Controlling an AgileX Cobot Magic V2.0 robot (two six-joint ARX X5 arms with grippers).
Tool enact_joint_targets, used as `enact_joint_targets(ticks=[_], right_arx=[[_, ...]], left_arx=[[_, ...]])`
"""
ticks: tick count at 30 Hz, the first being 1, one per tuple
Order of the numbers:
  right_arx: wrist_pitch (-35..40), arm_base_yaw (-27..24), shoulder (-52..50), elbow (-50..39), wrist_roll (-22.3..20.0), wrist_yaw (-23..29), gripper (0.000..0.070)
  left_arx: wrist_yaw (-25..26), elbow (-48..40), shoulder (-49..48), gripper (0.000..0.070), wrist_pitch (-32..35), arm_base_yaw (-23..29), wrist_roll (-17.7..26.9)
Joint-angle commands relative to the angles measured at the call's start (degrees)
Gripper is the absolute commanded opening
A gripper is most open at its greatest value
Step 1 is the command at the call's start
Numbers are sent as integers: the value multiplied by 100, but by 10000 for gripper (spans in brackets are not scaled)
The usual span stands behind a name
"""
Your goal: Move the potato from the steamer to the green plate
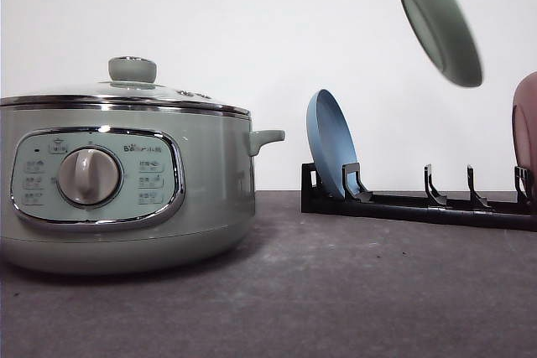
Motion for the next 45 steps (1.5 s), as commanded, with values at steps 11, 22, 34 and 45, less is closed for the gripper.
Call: enact_joint_targets(ticks=[11, 22, 34, 45], right_arx=[[-1995, 1994, -319, 117, -819, 1929, 6], [-2071, 3501, -319, -997, -477, 2680, 6], [-670, 4252, -262, -3342, -13, 3066, 6], [201, 4553, 256, -4046, 57, 3281, 6]], left_arx=[[11, 129, 35, 554, 63, -11, 81], [13, 129, 35, 554, 61, -13, 81], [13, 129, 35, 554, 61, -11, 79], [13, 129, 35, 554, 61, -13, 76]])
